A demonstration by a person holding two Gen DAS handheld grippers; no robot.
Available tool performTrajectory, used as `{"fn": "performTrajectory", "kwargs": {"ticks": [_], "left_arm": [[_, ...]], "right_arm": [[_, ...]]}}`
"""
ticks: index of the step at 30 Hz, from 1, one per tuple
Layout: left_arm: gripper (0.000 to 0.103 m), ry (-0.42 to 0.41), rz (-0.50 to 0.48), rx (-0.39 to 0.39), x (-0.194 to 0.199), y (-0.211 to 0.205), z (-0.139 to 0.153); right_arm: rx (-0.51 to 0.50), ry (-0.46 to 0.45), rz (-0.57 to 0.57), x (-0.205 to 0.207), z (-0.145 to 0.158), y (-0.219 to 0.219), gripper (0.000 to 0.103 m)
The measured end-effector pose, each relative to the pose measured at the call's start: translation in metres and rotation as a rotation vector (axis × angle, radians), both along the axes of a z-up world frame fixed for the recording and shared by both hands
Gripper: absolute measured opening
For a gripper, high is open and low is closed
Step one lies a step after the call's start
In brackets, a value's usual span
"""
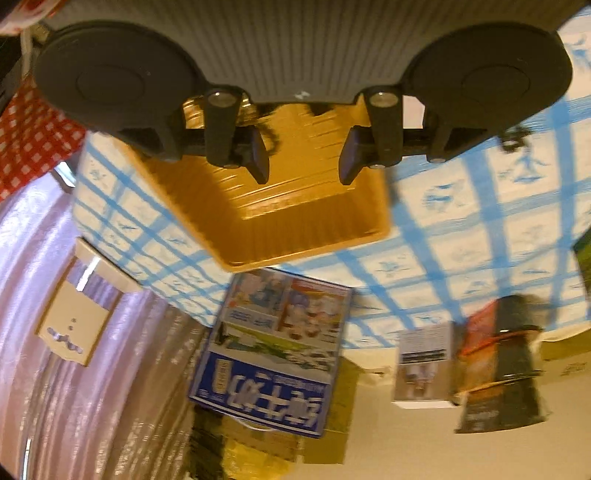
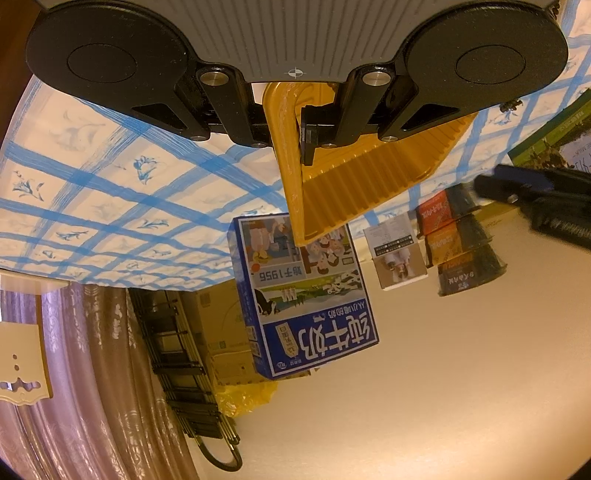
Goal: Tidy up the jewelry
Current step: 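Move the open left tool back over the remaining jewelry pile, then close the left tool on the black watch strap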
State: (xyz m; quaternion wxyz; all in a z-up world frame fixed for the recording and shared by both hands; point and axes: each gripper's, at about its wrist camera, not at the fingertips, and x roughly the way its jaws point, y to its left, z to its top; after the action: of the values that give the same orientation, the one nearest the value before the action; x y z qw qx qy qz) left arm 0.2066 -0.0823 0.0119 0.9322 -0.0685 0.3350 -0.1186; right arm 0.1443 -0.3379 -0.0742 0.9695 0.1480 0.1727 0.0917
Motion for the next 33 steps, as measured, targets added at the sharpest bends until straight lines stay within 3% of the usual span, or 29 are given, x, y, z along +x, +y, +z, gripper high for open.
{"fn": "performTrajectory", "kwargs": {"ticks": [14,21,33], "left_arm": [[0.037,0.079,0.182,0.123,-0.036,0.081,-0.029],[0.037,0.105,0.23,0.175,-0.057,0.102,-0.042],[0.037,0.127,0.245,0.152,-0.086,0.103,-0.055]], "right_arm": [[-0.008,0.001,-0.003,0.0,0.0,0.0,0.007],[-0.008,0.001,-0.003,0.0,-0.001,0.0,0.007],[-0.013,0.003,-0.003,0.0,-0.001,-0.003,0.007]]}}
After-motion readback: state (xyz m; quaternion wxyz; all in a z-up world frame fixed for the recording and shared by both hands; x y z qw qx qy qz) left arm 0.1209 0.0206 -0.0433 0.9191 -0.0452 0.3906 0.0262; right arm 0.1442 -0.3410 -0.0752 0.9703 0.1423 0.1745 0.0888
